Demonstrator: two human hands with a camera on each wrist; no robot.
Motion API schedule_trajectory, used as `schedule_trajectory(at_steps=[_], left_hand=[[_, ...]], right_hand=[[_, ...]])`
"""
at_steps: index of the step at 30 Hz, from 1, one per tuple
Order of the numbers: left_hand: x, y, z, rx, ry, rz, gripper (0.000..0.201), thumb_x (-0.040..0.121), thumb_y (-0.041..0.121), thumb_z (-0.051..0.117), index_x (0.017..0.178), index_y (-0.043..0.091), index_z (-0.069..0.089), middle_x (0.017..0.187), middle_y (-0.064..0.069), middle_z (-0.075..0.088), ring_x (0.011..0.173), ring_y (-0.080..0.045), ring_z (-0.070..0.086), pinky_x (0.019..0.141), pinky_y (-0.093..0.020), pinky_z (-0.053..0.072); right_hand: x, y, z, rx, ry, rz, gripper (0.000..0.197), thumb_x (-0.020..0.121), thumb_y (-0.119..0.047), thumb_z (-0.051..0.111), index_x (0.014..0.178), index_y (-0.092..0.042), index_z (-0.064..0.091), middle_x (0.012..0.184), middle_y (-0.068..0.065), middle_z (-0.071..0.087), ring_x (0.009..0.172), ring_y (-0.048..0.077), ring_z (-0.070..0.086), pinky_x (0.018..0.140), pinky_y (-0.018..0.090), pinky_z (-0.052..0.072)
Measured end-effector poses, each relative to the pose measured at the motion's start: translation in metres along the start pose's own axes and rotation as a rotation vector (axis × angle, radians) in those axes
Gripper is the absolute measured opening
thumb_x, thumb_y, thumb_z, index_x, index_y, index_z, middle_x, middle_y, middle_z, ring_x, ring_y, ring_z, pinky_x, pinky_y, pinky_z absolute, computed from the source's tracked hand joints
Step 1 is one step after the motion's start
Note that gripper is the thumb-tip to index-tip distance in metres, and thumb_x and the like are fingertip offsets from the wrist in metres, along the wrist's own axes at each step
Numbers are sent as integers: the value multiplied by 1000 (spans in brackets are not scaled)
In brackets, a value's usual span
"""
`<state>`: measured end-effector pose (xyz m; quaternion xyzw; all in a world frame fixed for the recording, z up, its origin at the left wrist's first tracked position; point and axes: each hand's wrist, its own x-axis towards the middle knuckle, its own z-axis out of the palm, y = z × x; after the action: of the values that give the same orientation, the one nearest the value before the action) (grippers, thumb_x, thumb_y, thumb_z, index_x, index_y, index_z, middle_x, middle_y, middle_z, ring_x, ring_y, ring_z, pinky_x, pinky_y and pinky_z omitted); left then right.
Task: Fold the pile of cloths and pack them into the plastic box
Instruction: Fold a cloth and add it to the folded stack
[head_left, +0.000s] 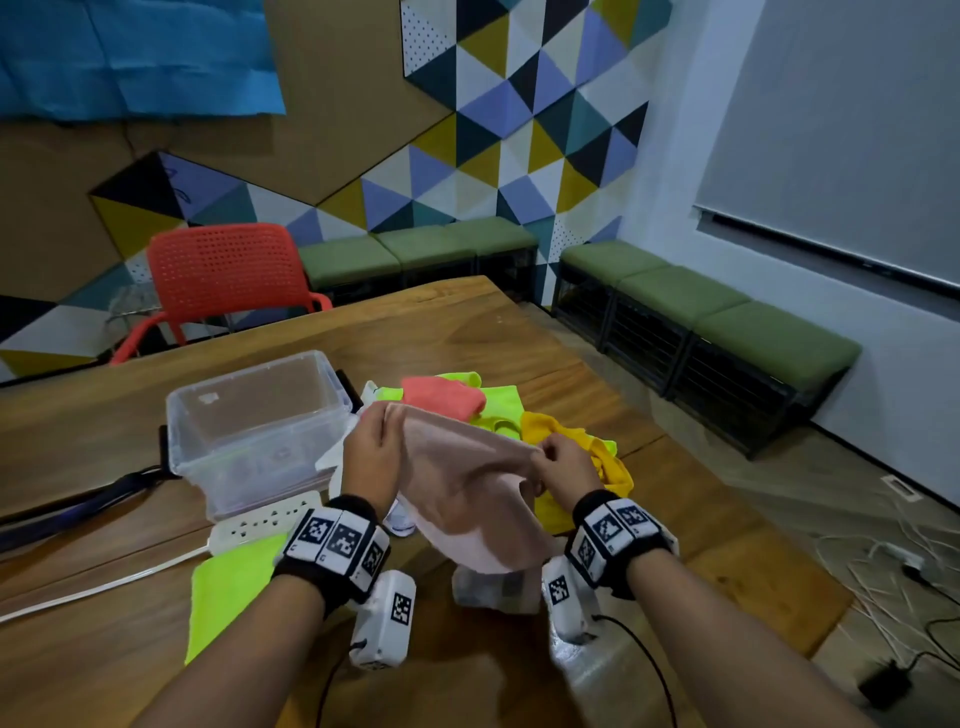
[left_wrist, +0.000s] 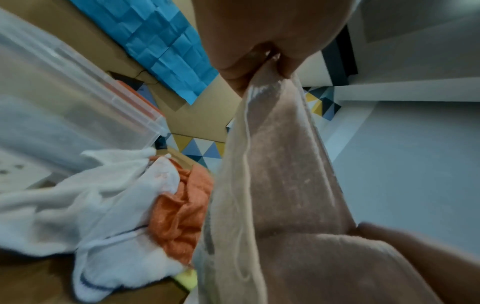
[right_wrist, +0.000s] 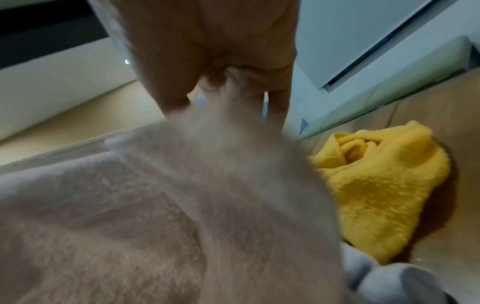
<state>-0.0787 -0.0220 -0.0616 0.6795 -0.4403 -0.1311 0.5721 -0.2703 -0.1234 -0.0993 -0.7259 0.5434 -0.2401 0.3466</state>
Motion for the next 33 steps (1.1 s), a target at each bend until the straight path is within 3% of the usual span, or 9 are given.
schedule_trajectory(at_steps=[5,9,14,18,22,26,28,30,33], left_hand=[[23,29,-12,-101,140,28,27,101,15,36,75,16,44,68,8,40,64,-2,38,57,-21,32],[47,46,-34,-75,257,45,20,101,18,34,87,9,44,67,6,39,62,-7,36,52,-16,31],[63,26,-62,-52,395,-71,26,102,18,32,98,0,51,94,-24,53,93,-31,53,71,-32,32],[55,3,-67,9,403,-177,31,102,19,30,106,-4,51,108,-26,56,99,-34,53,75,-31,34],[50,-6,-63,44,403,-304,36,103,20,27,112,-7,49,117,-29,54,106,-39,52,87,-40,39],[50,-14,-63,76,399,-358,37,103,21,27,116,-5,49,120,-29,54,109,-40,52,89,-41,40],[53,-19,-70,80,429,-389,37,103,21,26,115,-5,49,120,-29,54,110,-40,52,90,-41,40],[57,-24,-77,94,440,-382,38,103,23,26,114,-5,49,118,-30,54,108,-41,52,90,-41,40],[63,-26,-80,88,432,-353,38,102,24,28,112,-5,51,115,-30,56,106,-41,53,88,-40,41]], right_hand=[[1,-30,-21,309,-58,-174,35,88,-4,54,60,-19,40,60,-4,38,56,3,36,57,21,29],[-2,-48,-50,326,-183,-301,28,74,-23,65,59,-19,43,57,-7,39,48,-3,35,50,16,27],[-2,-15,-70,54,-289,-204,43,86,-15,66,52,-21,40,45,-13,36,41,-2,33,47,16,23],[-7,21,-79,59,-255,-55,39,88,-22,64,55,-19,43,56,-5,34,53,5,34,53,23,28],[-9,38,-83,-514,-142,95,41,85,-46,58,55,-23,42,60,-5,44,69,18,46,71,33,31],[-15,49,-92,-658,19,237,36,82,-59,54,73,-24,62,93,8,67,101,28,56,86,39,44],[-14,52,-102,-615,51,267,33,82,-53,60,82,-21,70,94,12,68,97,30,59,81,37,50],[-14,51,-116,-476,60,254,27,82,-41,66,83,-15,73,79,11,65,83,26,61,66,31,47],[-11,44,-133,-50,-126,271,28,81,-27,72,88,0,67,68,11,57,57,13,56,51,23,39]])
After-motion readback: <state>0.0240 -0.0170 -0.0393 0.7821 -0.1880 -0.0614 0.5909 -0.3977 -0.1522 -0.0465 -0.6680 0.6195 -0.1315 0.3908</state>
